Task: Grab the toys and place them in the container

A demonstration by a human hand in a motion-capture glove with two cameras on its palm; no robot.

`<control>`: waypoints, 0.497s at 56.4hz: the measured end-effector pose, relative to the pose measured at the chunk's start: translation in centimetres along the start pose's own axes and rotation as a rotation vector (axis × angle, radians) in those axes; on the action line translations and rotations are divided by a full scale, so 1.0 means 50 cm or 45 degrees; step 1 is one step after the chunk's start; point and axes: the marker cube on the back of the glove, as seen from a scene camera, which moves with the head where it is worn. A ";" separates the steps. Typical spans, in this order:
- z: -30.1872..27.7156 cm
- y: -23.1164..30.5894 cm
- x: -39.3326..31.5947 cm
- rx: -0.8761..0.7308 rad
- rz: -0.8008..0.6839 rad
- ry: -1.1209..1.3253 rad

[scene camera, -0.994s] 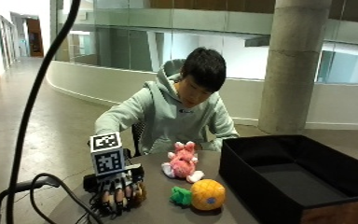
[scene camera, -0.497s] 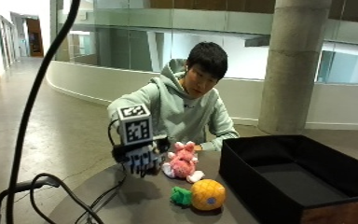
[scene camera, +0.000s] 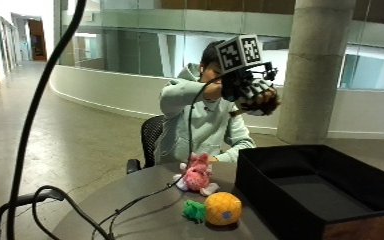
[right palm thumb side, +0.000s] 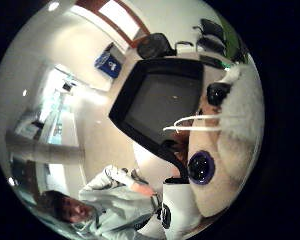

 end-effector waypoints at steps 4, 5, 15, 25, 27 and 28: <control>0.019 -0.037 -0.066 0.050 -0.061 0.013; 0.025 -0.042 -0.081 0.055 -0.076 0.025; 0.099 -0.069 -0.171 -0.121 -0.117 0.155; 0.110 -0.066 -0.166 -0.237 -0.083 0.032; 0.102 -0.060 -0.151 -0.237 -0.076 0.054; 0.097 -0.055 -0.142 -0.239 -0.077 0.073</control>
